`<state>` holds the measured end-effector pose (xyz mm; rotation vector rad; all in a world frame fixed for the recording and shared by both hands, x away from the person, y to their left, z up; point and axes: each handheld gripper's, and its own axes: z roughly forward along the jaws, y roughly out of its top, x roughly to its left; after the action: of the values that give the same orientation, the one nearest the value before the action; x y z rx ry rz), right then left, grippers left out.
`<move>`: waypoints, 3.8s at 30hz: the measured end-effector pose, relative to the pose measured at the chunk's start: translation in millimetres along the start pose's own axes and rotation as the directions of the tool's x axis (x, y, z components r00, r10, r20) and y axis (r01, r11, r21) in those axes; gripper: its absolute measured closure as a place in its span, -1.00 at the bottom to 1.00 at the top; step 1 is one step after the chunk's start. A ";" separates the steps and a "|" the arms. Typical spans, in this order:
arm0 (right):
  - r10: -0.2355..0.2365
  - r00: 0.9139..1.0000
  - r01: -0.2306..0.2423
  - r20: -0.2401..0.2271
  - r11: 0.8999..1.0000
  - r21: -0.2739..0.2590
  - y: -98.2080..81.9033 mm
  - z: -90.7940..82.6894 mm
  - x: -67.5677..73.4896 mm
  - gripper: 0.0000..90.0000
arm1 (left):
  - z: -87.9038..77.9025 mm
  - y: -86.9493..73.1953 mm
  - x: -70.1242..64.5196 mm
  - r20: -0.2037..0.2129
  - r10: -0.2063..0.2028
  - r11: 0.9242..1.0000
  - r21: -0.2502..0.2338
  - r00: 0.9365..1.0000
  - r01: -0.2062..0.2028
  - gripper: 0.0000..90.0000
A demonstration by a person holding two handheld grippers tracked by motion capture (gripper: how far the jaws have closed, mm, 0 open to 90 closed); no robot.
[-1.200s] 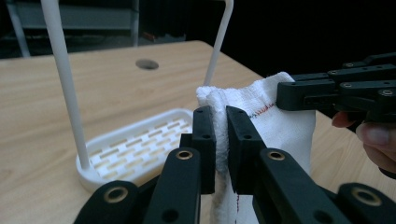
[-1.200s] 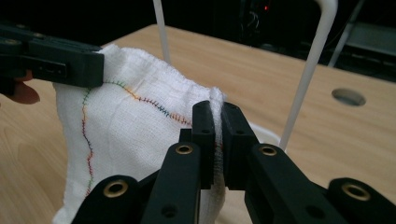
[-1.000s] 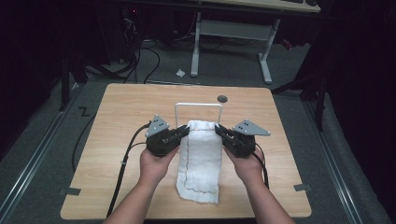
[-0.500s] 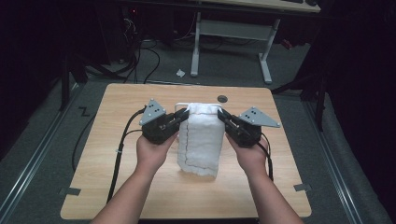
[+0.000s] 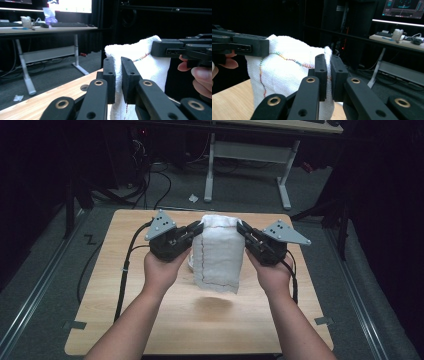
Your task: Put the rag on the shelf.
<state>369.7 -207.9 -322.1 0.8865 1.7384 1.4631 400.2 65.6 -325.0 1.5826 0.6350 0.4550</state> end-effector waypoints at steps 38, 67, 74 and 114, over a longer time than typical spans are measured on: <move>0.055 0.998 -0.056 0.017 0.997 0.052 29.8 96.5 -54.9 0.90 | 69.9 34.0 79.3 -0.115 -0.038 0.997 0.056 0.993 0.044 0.84; 0.051 0.997 -0.064 0.057 0.967 0.246 -10.6 163.7 -80.9 0.87 | 119.3 -13.9 117.9 -0.197 -0.070 0.970 0.216 0.978 0.113 0.80; 0.109 0.993 -0.115 0.038 0.959 0.259 -19.7 167.0 -87.3 0.68 | 117.6 -24.2 120.0 -0.193 -0.092 0.965 0.224 0.977 0.135 0.27; 0.019 1.000 -0.021 0.014 0.981 0.191 -40.1 59.1 -49.1 0.21 | 0.7 -49.6 71.3 -0.177 -0.041 0.975 0.208 0.983 0.078 0.07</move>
<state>442.9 -224.1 -365.7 1.0121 1.8890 1.3156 448.8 112.5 -379.7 1.7347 0.8857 0.4943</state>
